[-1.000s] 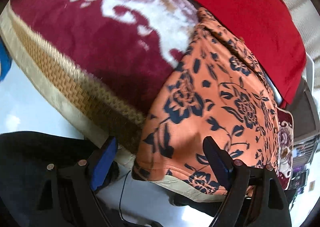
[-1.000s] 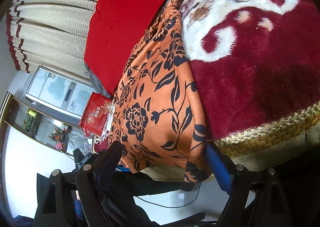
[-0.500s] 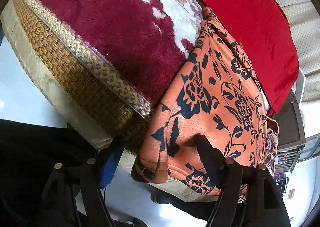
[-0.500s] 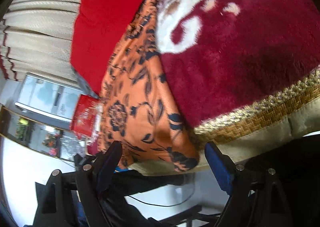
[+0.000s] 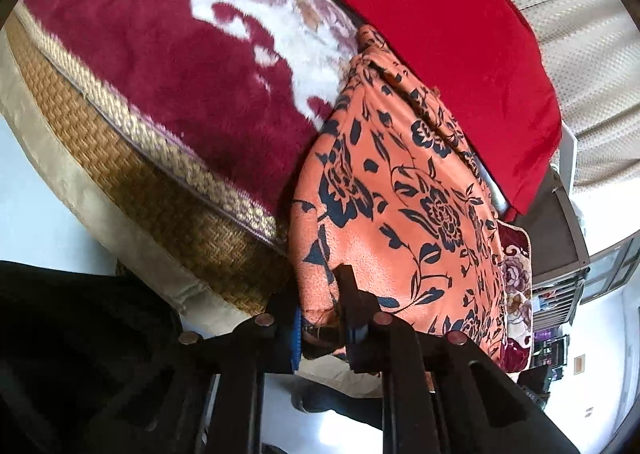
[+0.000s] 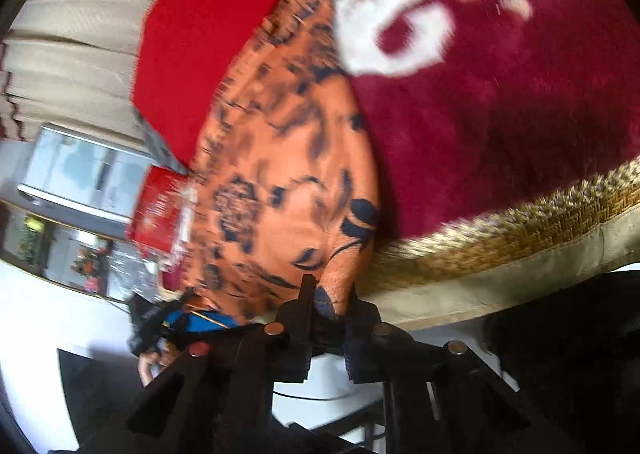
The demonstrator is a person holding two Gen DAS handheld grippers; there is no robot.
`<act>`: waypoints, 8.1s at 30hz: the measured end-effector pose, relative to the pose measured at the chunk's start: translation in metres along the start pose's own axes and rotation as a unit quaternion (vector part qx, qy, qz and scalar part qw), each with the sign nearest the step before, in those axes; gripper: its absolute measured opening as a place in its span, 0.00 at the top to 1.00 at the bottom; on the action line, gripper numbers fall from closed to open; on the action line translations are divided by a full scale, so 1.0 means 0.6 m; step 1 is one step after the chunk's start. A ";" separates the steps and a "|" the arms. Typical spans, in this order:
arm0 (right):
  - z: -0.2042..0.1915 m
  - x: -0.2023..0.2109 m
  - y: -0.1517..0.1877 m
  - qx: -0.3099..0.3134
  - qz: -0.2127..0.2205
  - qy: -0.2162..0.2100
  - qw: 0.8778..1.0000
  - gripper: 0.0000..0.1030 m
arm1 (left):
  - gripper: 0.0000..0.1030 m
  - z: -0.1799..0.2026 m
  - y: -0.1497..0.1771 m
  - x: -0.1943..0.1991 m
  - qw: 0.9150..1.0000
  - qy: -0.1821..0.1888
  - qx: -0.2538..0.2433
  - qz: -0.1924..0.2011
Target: Fold small clothes
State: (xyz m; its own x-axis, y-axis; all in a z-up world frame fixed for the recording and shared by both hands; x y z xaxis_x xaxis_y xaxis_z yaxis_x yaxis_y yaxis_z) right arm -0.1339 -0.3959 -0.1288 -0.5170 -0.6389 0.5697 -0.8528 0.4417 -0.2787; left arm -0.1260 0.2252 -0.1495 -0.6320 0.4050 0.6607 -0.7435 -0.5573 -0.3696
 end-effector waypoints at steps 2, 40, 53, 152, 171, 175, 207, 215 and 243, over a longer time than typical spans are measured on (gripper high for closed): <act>0.007 0.007 -0.003 -0.009 0.007 -0.009 1.000 0.88 | 0.84 -0.009 -0.002 -0.010 1.000 -0.001 0.014 -0.009; 0.027 0.033 -0.026 -0.099 0.074 -0.120 0.985 0.90 | 0.89 0.026 -0.044 0.062 0.998 0.018 -0.001 0.067; 0.020 0.025 -0.068 -0.084 0.073 -0.118 0.987 0.90 | 0.89 0.045 -0.081 0.008 0.998 -0.004 -0.023 0.052; -0.102 -0.137 -0.363 -0.156 0.172 0.060 0.971 0.90 | 0.83 0.203 -0.338 -0.231 0.987 -0.117 0.033 0.105; -0.032 0.015 -0.128 -0.085 0.154 0.099 0.980 0.77 | 0.63 0.055 -0.104 -0.099 0.994 -0.076 0.018 0.073; -0.015 0.059 -0.105 -0.063 0.198 0.102 0.973 0.35 | 0.25 0.071 -0.118 -0.035 0.980 -0.159 0.008 0.118; -0.208 -0.199 -0.421 0.001 -0.001 -0.052 0.999 0.24 | 0.22 0.243 -0.353 -0.261 0.978 -0.164 -0.109 0.070; -0.162 -0.141 -0.422 -0.042 0.108 -0.014 0.993 0.22 | 0.22 0.198 -0.336 -0.195 0.982 -0.141 -0.081 0.099; -0.048 -0.089 -0.431 -0.093 0.142 0.007 0.985 0.14 | 0.11 0.173 -0.358 -0.328 0.967 -0.238 -0.092 0.018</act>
State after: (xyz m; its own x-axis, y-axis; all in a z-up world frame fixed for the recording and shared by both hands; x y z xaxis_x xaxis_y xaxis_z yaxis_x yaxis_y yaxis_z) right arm 0.1167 -0.4578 -0.0648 -0.7301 -0.4654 0.5004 -0.6455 0.7101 -0.2813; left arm 0.1806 0.1899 -0.1322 -0.5185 -0.0149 0.8550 -0.7769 -0.4094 -0.4783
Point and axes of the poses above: each gripper's, at about its wrist camera, not at the fingertips, and x roughly against the way its jaws point, z to its right, y to its underside, the point moved 1 cm from there along -x, roughly the way its jaws point, and after that the axes turned 4 degrees about z, right-handed, at the moved point
